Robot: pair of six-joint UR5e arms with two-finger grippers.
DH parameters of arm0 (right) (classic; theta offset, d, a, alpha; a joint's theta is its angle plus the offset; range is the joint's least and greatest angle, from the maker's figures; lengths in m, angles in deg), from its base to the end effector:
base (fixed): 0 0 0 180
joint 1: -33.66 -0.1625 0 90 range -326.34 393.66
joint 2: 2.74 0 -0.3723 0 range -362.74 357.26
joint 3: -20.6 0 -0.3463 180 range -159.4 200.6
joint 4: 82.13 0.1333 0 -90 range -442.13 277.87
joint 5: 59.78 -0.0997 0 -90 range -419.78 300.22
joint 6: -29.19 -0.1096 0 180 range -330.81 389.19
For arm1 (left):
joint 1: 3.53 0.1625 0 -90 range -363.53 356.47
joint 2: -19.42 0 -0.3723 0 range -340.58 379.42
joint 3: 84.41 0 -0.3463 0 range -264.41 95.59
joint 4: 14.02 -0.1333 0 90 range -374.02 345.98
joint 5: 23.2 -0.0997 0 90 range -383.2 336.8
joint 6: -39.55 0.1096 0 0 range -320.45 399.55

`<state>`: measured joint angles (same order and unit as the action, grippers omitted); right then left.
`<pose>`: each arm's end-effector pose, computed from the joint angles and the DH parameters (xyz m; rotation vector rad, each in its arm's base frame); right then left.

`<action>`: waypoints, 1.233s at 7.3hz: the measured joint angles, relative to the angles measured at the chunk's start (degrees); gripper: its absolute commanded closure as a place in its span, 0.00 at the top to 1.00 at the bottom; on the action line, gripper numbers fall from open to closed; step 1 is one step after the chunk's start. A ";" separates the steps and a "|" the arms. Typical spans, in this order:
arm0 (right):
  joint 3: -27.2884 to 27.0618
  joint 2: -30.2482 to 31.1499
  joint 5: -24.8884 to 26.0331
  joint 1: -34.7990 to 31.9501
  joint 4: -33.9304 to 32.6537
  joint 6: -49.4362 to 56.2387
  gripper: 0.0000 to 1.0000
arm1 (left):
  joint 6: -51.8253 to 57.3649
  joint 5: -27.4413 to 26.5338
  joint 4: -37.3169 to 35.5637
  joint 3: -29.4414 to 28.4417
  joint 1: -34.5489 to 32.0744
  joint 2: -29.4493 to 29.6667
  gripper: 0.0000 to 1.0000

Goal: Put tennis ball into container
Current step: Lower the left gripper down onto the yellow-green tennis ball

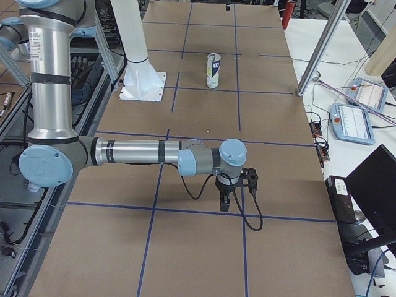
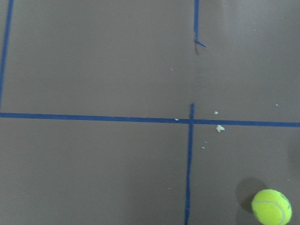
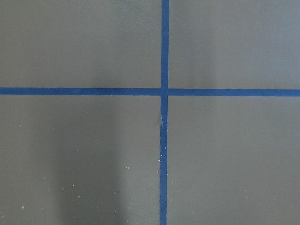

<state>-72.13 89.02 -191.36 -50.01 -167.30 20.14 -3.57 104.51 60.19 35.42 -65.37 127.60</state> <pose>0.0114 -0.4463 0.6003 -0.0011 -0.7315 0.0086 0.1674 -0.4531 0.2790 0.0669 0.8350 -0.0607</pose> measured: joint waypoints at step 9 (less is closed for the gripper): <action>0.00 0.00 0.00 0.00 0.00 0.00 1.00 | -21.60 -6.33 20.44 -18.76 22.80 6.42 1.00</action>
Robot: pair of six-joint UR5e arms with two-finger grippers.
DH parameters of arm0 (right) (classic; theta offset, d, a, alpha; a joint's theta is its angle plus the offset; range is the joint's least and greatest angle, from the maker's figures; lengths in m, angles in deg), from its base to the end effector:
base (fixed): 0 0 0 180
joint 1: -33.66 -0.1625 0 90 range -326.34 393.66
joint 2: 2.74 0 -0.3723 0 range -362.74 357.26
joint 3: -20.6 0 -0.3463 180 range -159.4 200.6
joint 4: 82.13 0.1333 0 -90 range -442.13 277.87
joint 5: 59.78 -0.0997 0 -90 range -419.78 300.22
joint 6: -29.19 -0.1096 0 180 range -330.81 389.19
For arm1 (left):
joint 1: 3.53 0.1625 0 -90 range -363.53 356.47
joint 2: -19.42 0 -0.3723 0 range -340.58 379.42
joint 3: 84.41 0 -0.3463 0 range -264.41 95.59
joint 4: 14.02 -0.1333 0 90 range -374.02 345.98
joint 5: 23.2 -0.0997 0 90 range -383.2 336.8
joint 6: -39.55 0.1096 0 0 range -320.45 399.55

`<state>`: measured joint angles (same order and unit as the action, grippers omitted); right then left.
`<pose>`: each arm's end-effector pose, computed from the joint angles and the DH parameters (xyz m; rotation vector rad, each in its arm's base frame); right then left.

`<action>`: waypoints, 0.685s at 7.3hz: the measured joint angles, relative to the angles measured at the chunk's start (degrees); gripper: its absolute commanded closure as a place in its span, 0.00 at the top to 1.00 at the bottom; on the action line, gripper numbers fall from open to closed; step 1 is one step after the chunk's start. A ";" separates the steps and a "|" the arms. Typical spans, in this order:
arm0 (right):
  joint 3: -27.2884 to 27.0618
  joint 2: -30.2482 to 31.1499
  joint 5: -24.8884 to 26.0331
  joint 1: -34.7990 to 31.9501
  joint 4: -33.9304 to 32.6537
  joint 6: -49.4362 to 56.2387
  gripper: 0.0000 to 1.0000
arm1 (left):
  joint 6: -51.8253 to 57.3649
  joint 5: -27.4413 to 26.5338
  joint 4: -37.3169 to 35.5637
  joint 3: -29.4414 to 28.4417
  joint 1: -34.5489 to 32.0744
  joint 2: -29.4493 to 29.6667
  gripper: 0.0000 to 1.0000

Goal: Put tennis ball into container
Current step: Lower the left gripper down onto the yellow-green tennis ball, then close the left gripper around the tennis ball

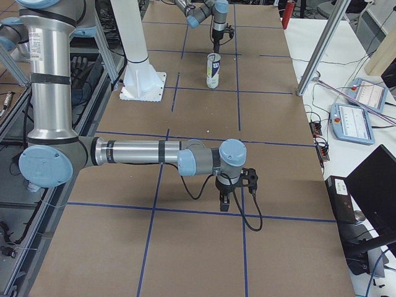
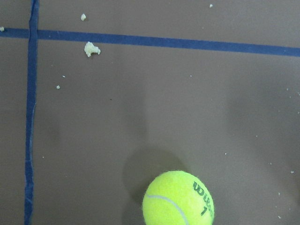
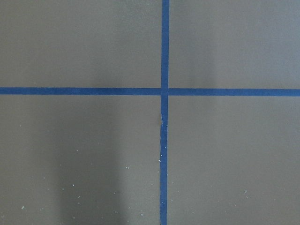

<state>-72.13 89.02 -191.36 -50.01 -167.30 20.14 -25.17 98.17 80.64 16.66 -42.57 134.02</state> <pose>0.0114 -0.4463 0.6003 -0.0011 -0.7315 0.0086 0.3969 -0.4201 0.3059 -0.0788 0.8585 -0.0325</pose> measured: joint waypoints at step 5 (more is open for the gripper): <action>0.00 0.00 0.00 0.00 0.00 0.00 1.00 | -1.24 -0.58 6.32 -5.05 1.51 0.22 1.00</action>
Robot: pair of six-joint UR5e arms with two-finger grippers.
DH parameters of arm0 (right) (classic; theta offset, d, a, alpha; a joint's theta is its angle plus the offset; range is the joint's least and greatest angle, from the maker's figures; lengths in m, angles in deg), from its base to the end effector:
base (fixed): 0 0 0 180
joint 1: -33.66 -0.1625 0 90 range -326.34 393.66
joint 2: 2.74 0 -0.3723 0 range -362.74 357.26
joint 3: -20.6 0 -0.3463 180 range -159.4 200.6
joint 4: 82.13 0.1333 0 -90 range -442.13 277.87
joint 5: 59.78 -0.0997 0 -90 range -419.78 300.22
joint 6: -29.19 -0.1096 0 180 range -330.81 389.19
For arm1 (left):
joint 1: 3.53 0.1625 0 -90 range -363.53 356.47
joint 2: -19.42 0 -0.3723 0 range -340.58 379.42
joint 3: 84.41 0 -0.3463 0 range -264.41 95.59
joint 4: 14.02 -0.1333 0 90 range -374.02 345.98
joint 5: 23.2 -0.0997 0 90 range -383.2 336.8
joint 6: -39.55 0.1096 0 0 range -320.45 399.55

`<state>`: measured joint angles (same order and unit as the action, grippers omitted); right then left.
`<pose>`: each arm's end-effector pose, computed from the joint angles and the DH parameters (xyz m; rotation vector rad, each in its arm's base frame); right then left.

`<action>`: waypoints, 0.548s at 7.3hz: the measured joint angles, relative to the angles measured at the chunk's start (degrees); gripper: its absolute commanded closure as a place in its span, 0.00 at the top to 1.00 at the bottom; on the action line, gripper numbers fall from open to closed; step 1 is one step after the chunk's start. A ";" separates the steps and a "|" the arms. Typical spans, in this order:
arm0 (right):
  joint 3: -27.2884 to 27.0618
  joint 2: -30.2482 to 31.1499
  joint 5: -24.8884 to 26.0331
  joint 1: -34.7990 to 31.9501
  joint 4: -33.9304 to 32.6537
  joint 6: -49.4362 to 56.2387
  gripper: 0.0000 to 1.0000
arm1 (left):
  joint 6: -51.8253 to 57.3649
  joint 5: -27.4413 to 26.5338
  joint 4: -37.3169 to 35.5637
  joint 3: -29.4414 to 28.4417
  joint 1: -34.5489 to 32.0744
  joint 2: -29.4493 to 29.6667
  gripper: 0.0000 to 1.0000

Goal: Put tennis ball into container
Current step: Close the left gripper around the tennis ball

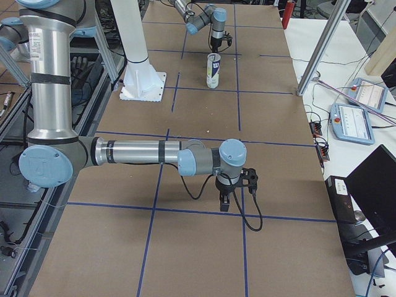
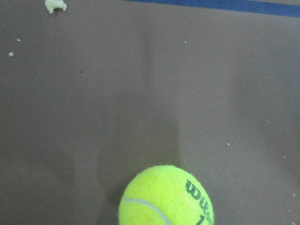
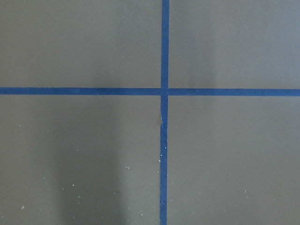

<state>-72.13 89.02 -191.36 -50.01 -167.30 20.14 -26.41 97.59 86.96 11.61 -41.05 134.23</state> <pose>0.0114 -0.4463 0.6003 -0.0011 -0.7315 0.0086 0.4215 -0.4210 0.3267 -0.0765 0.8726 -0.0240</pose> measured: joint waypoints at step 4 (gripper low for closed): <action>0.00 0.00 0.00 0.00 0.00 0.00 1.00 | -0.16 -0.14 0.44 -0.30 0.08 0.00 0.04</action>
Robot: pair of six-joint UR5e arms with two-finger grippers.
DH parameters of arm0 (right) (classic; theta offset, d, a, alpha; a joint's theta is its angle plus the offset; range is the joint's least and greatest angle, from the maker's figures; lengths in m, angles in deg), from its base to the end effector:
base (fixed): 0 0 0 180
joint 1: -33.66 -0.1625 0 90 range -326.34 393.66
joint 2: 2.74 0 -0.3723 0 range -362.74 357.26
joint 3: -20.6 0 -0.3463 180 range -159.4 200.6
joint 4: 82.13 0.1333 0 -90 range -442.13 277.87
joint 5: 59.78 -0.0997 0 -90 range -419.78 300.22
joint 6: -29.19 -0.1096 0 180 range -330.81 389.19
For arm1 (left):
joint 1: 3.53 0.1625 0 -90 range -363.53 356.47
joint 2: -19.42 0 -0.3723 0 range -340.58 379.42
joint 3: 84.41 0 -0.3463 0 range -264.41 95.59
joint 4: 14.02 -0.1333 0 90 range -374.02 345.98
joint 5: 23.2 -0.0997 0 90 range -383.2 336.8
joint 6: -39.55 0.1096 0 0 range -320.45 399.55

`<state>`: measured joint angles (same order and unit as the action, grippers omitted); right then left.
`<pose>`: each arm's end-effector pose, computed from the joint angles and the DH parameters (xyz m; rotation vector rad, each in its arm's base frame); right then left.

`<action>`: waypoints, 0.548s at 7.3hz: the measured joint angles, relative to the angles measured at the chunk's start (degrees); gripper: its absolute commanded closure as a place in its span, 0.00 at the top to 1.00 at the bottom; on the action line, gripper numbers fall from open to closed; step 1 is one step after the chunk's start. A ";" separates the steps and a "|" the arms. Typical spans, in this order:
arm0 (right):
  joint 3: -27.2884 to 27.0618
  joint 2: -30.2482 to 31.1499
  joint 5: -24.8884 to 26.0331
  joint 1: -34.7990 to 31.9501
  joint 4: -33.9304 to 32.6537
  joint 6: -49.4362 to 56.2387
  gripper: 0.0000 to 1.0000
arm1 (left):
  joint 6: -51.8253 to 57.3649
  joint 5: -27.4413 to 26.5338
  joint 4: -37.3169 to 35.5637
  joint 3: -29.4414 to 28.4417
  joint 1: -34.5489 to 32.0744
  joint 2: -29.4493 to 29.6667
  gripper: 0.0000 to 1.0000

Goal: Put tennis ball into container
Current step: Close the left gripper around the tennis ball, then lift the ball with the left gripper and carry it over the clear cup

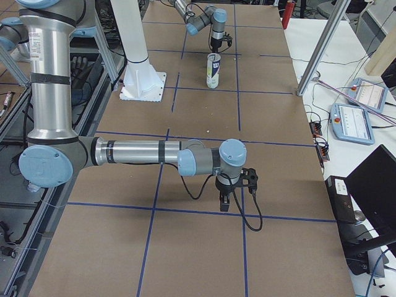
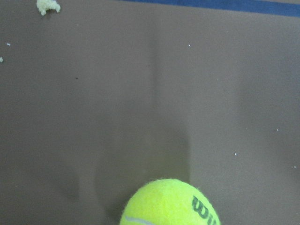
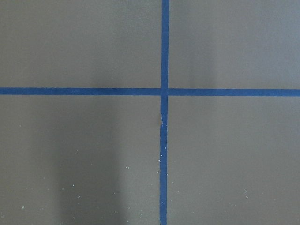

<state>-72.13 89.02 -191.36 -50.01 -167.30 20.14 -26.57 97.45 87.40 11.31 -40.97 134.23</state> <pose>0.0114 -0.4463 0.6003 -0.0011 -0.7315 0.0086 0.4227 -0.4212 0.3280 -0.0748 0.8733 -0.0256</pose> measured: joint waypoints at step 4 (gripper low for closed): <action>0.00 0.00 0.00 0.01 0.00 0.00 1.00 | 2.13 -0.01 -11.41 11.00 -4.09 -0.40 0.00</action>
<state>-72.13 89.02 -191.35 -50.00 -167.30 20.14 -24.44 97.44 75.98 22.30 -45.06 133.84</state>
